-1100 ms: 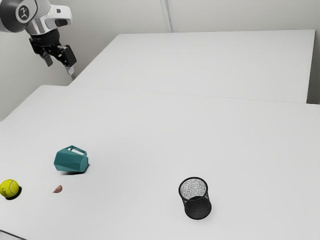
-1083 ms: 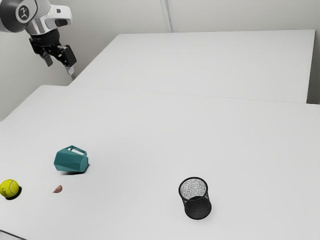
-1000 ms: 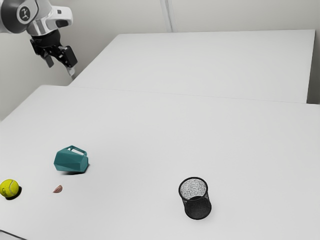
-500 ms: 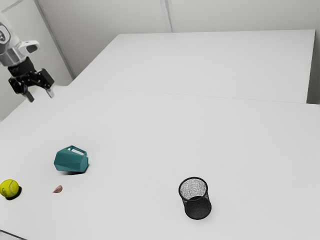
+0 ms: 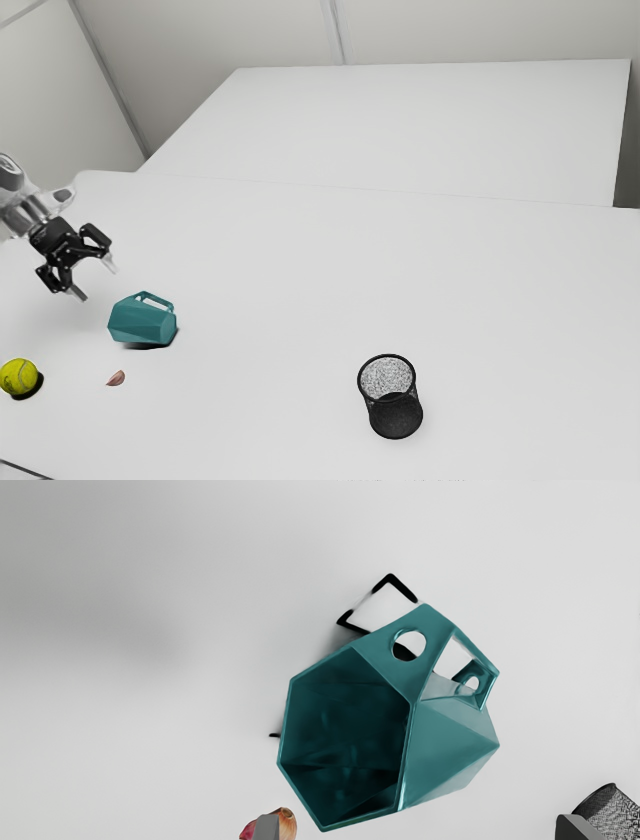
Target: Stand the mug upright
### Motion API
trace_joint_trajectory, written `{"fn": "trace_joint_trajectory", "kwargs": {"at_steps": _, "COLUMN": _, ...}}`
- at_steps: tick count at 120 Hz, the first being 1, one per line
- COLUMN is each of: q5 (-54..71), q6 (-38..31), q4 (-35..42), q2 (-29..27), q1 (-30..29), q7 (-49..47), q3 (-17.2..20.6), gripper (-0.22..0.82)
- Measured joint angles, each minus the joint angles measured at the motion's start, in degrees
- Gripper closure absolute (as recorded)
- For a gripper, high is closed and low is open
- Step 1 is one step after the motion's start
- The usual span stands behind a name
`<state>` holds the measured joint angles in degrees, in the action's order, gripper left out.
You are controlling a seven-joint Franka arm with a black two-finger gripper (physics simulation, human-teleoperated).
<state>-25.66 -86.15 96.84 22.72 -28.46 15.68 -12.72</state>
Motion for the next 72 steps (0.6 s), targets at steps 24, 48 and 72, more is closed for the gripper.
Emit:
{"fn": "trace_joint_trajectory", "kwargs": {"at_steps": 24, "q5": -6.0, "q6": 1.1, "q4": 0.1, "q2": 4.9, "q1": -0.5, "q7": 1.0, "q3": -0.7, "gripper": 0.00}}
{"fn": "trace_joint_trajectory", "kwargs": {"at_steps": 48, "q5": -12.4, "q6": 2.9, "q4": 2.7, "q2": 6.5, "q1": -0.5, "q7": 1.5, "q3": -0.6, "gripper": 0.00}}
{"fn": "trace_joint_trajectory", "kwargs": {"at_steps": 72, "q5": -16.1, "q6": 4.2, "q4": 5.5, "q2": 6.7, "q1": -0.5, "q7": 1.9, "q3": -0.4, "gripper": 0.10}}
